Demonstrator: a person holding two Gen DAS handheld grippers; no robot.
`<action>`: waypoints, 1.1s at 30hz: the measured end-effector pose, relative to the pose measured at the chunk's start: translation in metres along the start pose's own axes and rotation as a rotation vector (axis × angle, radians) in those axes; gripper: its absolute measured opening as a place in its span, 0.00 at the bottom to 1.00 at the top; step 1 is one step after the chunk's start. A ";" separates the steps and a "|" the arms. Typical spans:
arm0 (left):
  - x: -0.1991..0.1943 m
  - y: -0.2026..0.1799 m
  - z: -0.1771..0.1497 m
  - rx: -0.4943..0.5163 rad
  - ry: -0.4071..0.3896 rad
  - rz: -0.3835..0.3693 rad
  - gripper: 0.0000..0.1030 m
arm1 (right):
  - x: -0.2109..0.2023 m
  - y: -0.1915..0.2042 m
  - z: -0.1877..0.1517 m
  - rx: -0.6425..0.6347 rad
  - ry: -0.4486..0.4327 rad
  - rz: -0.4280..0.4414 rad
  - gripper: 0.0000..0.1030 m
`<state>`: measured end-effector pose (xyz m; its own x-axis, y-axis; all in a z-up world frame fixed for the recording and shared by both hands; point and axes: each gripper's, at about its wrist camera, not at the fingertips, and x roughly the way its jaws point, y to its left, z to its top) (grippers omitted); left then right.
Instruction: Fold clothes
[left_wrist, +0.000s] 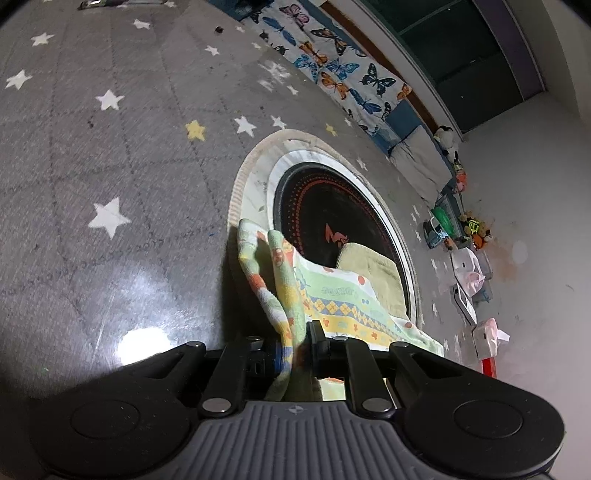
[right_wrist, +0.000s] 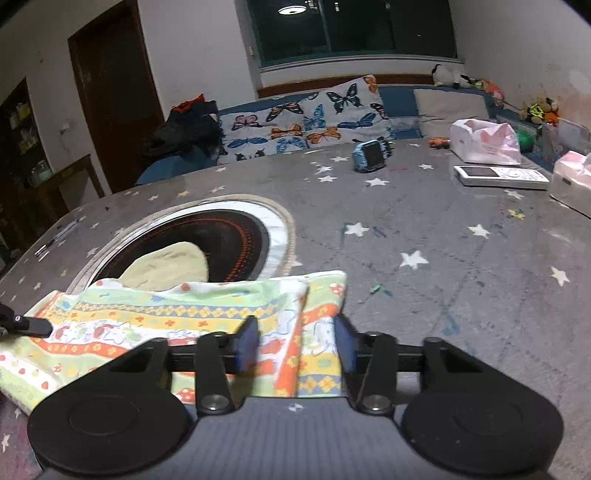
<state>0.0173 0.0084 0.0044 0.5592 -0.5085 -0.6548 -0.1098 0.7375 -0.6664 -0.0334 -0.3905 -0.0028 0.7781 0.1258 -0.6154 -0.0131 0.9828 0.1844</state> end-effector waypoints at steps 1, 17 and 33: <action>0.000 -0.002 0.000 0.010 -0.003 -0.002 0.14 | 0.000 0.003 0.000 -0.002 0.004 0.006 0.18; 0.002 -0.082 0.005 0.228 -0.012 -0.091 0.09 | -0.059 -0.002 0.025 0.046 -0.157 -0.020 0.07; 0.086 -0.200 -0.022 0.443 0.090 -0.129 0.09 | -0.104 -0.092 0.045 0.106 -0.238 -0.228 0.07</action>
<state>0.0691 -0.1929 0.0736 0.4699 -0.6304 -0.6179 0.3278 0.7745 -0.5410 -0.0846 -0.5001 0.0786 0.8781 -0.1432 -0.4566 0.2342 0.9607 0.1490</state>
